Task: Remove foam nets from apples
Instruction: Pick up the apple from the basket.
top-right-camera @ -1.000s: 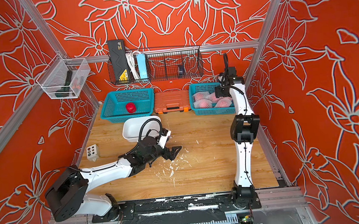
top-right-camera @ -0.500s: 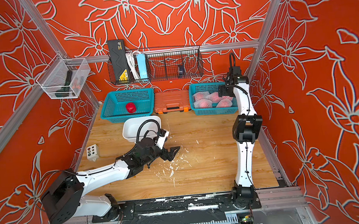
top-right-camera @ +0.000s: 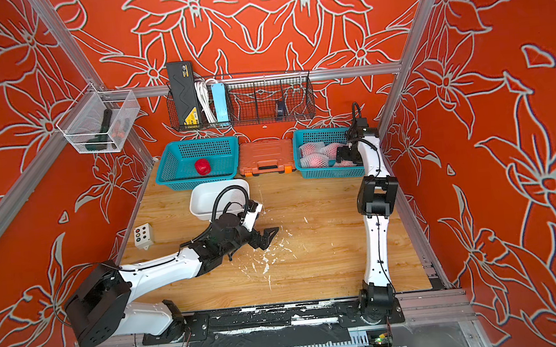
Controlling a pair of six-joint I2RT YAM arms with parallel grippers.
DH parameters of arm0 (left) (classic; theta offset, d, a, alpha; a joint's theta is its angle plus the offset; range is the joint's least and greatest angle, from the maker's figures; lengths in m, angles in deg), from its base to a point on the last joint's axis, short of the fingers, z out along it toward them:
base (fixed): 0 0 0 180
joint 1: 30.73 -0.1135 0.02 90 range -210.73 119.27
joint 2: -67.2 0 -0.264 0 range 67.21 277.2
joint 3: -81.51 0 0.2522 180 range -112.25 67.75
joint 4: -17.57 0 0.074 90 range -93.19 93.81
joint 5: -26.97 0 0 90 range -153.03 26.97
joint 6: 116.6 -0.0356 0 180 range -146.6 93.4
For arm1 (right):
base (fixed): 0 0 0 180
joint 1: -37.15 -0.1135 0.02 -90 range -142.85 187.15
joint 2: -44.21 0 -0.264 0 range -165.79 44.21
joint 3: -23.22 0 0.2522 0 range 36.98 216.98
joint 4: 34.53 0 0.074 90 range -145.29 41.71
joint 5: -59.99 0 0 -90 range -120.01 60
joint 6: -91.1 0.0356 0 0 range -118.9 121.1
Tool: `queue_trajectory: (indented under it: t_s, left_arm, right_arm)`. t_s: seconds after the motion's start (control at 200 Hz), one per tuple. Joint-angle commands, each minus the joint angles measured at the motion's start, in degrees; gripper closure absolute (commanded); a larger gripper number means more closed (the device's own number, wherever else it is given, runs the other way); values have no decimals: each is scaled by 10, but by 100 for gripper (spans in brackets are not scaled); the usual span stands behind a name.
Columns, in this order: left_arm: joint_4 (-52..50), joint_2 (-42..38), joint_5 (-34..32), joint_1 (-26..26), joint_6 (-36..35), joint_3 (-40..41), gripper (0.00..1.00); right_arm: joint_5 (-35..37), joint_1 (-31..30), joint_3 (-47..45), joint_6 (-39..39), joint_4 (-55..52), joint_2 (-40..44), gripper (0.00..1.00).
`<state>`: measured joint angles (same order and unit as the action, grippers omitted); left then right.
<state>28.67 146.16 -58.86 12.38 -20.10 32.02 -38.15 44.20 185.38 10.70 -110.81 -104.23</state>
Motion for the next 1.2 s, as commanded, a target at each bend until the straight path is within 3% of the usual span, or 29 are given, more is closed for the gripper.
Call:
queue_trajectory:
  t_s: [0.0,0.22,0.571,0.896,1.196]
  left_arm:
    - [6,5,-10,-1,-11,5,2]
    - [7,10,-14,-1,-13,6,2]
    - [4,8,-22,-1,-15,1,2]
    - [-3,-15,-36,-1,-15,2,2]
    - [3,-54,-53,-1,-16,18,2]
  right_arm:
    - [-42,0,13,26,0,-32,2]
    - [-98,0,8,49,41,-46,12]
    - [-100,1,2,61,71,-8,33]
    - [-114,5,-19,65,85,47,44]
    - [-149,6,-42,62,72,111,46]
